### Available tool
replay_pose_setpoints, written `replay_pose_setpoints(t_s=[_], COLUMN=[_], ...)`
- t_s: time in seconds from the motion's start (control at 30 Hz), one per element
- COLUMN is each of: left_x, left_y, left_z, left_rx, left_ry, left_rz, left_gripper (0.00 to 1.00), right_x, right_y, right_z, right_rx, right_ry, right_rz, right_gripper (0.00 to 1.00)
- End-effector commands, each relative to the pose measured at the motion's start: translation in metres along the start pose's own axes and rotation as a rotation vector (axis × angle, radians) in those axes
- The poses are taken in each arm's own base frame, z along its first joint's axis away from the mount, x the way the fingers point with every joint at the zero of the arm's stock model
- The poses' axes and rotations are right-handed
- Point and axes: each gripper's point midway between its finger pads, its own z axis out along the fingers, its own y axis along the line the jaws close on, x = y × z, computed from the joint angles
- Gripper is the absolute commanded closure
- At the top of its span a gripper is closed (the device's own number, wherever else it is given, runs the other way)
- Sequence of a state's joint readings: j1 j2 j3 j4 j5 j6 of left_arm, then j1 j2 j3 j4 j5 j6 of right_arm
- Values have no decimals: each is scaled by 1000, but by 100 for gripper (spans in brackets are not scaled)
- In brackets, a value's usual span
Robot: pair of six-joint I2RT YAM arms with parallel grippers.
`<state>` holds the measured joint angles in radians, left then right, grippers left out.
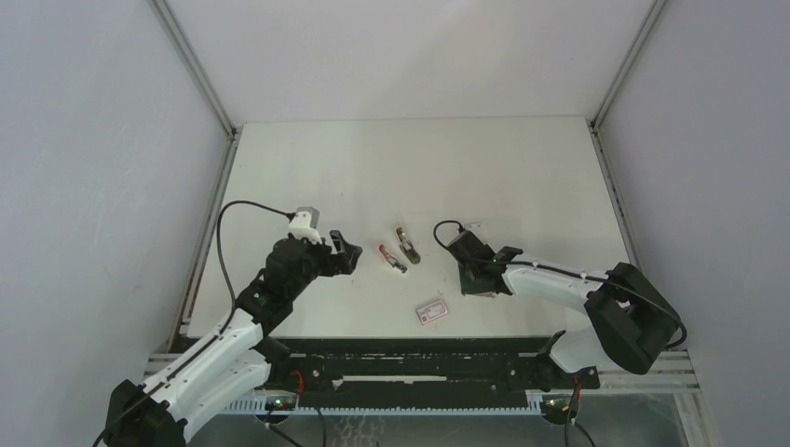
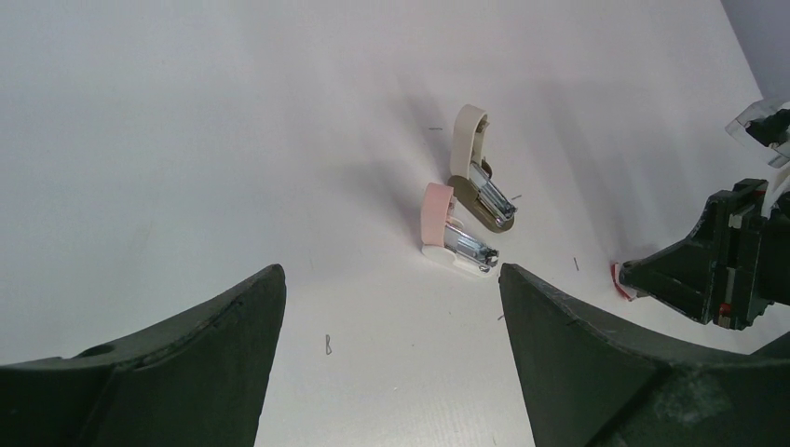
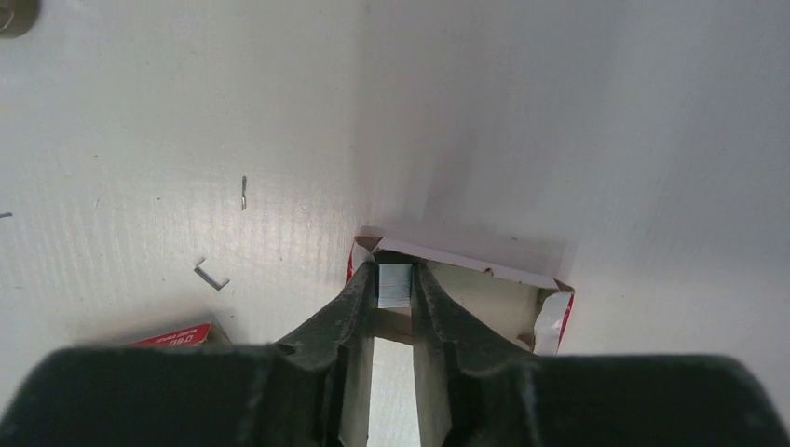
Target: Load the staples into the stapler
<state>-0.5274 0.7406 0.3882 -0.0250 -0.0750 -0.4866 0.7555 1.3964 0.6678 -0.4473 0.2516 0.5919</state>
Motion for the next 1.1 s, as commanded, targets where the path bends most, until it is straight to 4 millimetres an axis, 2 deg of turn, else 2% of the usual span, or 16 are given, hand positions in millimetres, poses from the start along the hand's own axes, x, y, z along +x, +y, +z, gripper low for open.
replay_pose_setpoints(t_s=[0.0, 0.13, 0.27, 0.37, 0.5, 0.57, 0.77, 0.9, 0.97, 1.07], left_x=[0, -1, -3, -5, -8, -7, -6, -5, -5, -5], left_y=[2, 4, 5, 5, 4, 5, 8, 9, 9, 9], left_z=[-1, -2, -2, -3, -4, -4, -5, -6, -5, -5], left_rx=[3, -2, -9, -9, -7, -12, -19, -22, -23, -22], left_ry=[-20, -23, -30, -35, -40, -40, -38, -37, -36, -35], left_rz=[-11, -10, -3, -1, -1, 2, 1, 2, 3, 2], left_gripper=[12, 11, 11, 11, 11, 11, 12, 11, 11, 11], right_x=[-12, -21, -35, -40, -39, -40, -44, -35, -34, -36], right_y=[-6, -2, 3, -3, -10, -7, 30, 43, 46, 48], right_z=[-7, -21, -40, -45, -41, -37, -31, -21, -19, -20], right_rx=[44, 2, -75, -87, -68, -80, -205, -216, -216, -216], right_ry=[-45, -86, -137, -150, -139, -137, -142, -103, -97, -104], right_rz=[7, 29, 63, 83, 69, 53, -20, -60, -69, -72], right_gripper=[85, 92, 93, 93, 93, 93, 93, 92, 86, 61])
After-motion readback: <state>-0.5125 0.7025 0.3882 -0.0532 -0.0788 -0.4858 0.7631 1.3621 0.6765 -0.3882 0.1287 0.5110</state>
